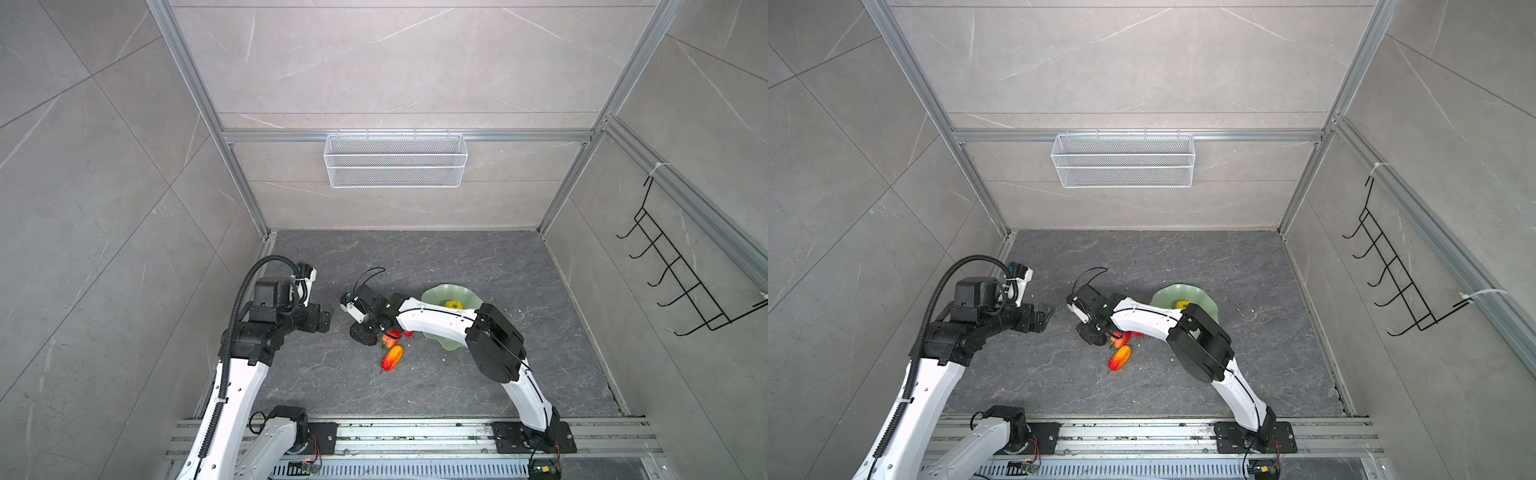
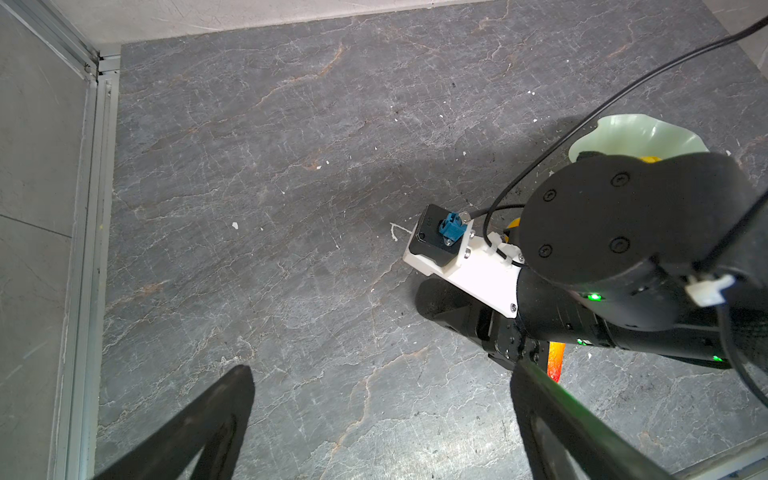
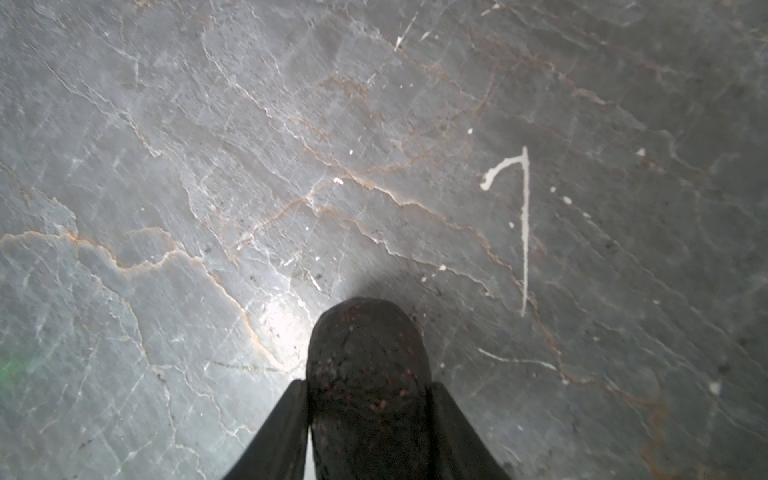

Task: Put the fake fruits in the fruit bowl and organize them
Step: 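Move the right gripper back to the dark avocado and grasp it, then carry the avocado into the bowl beside the lemon and release it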

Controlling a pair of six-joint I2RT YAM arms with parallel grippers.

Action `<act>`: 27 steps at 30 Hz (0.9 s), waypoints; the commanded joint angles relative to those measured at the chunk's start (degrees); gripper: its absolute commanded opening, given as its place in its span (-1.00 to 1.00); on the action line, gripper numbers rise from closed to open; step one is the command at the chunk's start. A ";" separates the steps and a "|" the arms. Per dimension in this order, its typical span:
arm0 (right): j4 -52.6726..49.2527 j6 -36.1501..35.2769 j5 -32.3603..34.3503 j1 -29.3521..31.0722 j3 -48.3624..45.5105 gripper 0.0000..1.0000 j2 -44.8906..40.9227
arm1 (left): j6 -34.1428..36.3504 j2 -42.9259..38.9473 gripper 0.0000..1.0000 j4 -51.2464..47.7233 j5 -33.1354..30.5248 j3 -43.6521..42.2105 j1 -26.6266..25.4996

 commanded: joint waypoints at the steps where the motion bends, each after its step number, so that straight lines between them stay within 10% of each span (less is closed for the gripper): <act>1: -1.76 -1.12 1.08 -0.06 0.28 -0.52 -5.67 | 1.18 -0.79 1.00 1.23 -0.49 0.10 0.34; 27: -2.57 3.65 15.97 -14.72 -37.78 -0.81 -43.26 | 1.02 -0.61 1.00 1.35 0.33 0.19 0.34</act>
